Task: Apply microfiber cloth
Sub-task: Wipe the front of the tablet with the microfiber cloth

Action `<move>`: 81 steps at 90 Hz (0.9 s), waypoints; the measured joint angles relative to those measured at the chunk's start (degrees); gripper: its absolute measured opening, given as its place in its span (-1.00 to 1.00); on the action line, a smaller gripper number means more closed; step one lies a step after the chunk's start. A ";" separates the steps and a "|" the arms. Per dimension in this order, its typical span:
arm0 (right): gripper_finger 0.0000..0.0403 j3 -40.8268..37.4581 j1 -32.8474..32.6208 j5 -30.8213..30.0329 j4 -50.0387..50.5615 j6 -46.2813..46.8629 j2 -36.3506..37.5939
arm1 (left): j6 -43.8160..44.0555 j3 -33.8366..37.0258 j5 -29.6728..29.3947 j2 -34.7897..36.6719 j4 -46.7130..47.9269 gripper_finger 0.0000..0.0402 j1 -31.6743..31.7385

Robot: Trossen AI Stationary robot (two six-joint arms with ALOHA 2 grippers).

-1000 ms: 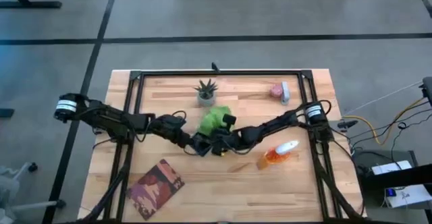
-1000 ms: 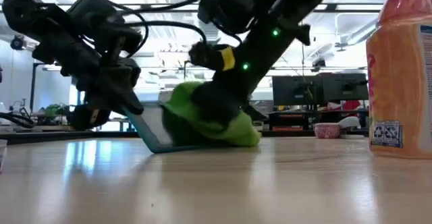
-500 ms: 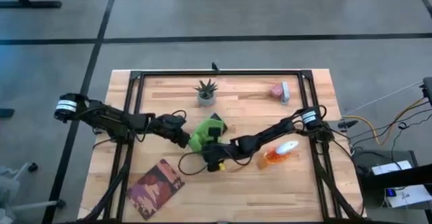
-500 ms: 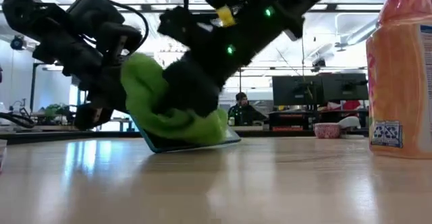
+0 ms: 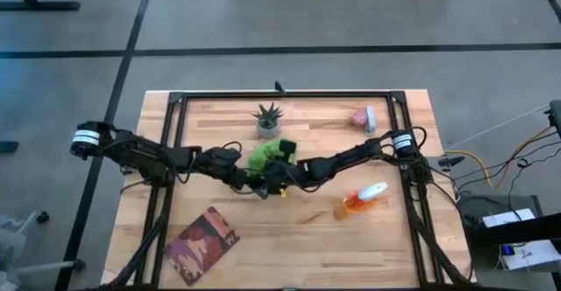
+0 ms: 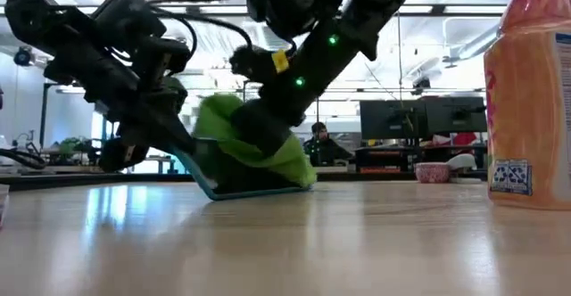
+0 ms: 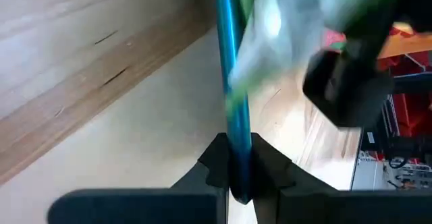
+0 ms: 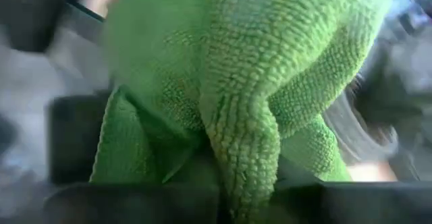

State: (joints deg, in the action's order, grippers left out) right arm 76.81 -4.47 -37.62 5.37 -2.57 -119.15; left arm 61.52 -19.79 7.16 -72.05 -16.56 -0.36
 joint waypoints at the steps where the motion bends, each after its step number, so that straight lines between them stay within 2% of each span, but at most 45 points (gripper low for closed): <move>1: -0.99 -0.06 0.00 -0.32 0.46 0.18 0.03 | -0.01 0.00 0.04 0.00 0.00 -0.95 -0.01; 9: -0.99 -0.83 -0.02 -2.31 4.66 3.07 0.34 | -0.18 0.00 0.37 0.00 -0.02 -0.95 -0.02; 27: -0.99 -2.50 -1.11 -2.38 11.82 9.71 0.48 | -0.41 0.00 0.95 0.00 -0.04 -0.95 -0.13; 44: -0.99 -3.44 -4.33 0.12 14.15 12.69 0.40 | -0.78 0.00 1.60 0.02 -0.09 -0.95 -0.24; 63: -0.99 -3.64 -7.56 5.67 8.15 9.15 0.04 | -0.88 0.00 1.83 0.07 -0.37 -0.95 -0.28; 81: -0.99 -3.48 -6.98 9.59 -0.79 2.07 -0.01 | -1.01 0.00 1.22 0.07 -0.47 -0.95 -0.25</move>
State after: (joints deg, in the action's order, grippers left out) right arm 73.33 -11.45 -28.04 4.57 -0.49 -119.16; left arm 60.51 -19.79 8.38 -71.99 -17.03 -0.61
